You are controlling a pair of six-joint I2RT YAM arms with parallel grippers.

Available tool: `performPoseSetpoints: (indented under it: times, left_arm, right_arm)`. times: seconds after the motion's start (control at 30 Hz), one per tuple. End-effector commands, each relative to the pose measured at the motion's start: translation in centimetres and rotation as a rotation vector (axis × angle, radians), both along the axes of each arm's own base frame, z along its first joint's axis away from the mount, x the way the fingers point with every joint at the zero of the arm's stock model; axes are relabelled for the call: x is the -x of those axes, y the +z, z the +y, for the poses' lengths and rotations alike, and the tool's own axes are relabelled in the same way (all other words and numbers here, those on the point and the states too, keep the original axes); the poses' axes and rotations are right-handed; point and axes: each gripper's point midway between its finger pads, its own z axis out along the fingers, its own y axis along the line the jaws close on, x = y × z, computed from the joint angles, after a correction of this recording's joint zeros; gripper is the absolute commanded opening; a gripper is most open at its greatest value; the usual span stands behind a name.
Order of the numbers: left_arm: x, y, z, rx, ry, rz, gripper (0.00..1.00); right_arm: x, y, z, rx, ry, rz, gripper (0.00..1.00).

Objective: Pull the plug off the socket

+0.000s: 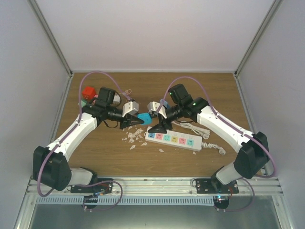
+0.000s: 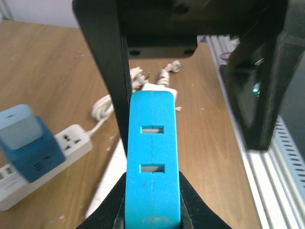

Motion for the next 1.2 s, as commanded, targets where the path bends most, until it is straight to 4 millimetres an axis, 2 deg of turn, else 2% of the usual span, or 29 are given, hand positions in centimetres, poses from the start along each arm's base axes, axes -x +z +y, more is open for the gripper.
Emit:
performPoseSetpoints:
  times: [0.0,0.13,0.37,0.47,0.6,0.7,0.83,1.03,1.1,1.17]
  left_arm:
    - [-3.9,-1.9,3.9,-0.057,0.136,-0.06,0.0]
    - [-6.7,-3.7,7.4,-0.11,0.25,-0.075,0.0]
    - [-12.1,-8.9,13.7,-0.243,0.463,0.005,0.04]
    - [-13.8,-11.0,15.6,-0.333,0.544,-0.057,0.06]
    - [-16.1,-12.7,18.6,-0.48,0.667,-0.152,0.05]
    - [-17.6,-13.8,20.7,-0.606,0.73,-0.204,0.06]
    - [-18.1,-15.1,22.1,-0.737,0.763,-0.267,0.07]
    - [-17.9,-17.8,21.5,-0.87,0.741,-0.337,0.11]
    - [-18.0,-18.6,21.9,-0.917,0.757,-0.351,0.12]
    - [-17.9,-19.3,22.2,-0.942,0.761,-0.347,0.15]
  right_arm:
    - [-2.4,3.3,-1.9,-0.127,-0.041,-0.051,0.87]
    - [-4.6,3.0,-4.0,-0.132,-0.137,-0.05,0.96]
    - [-7.4,0.9,-6.7,-0.081,-0.281,-0.056,0.98]
    - [-8.0,-0.1,-7.7,-0.072,-0.319,-0.043,0.98]
    - [-8.8,-1.1,-8.6,-0.057,-0.364,-0.039,0.98]
    - [-9.9,-2.8,-9.2,-0.009,-0.418,-0.042,0.98]
    - [-12.1,-5.5,-10.2,0.072,-0.528,-0.033,0.97]
    - [-15.6,-7.8,-11.4,0.151,-0.663,-0.072,0.96]
    - [-16.8,-8.8,-11.9,0.178,-0.709,-0.085,0.96]
    - [-17.1,-9.7,-11.8,0.178,-0.705,-0.096,0.96]
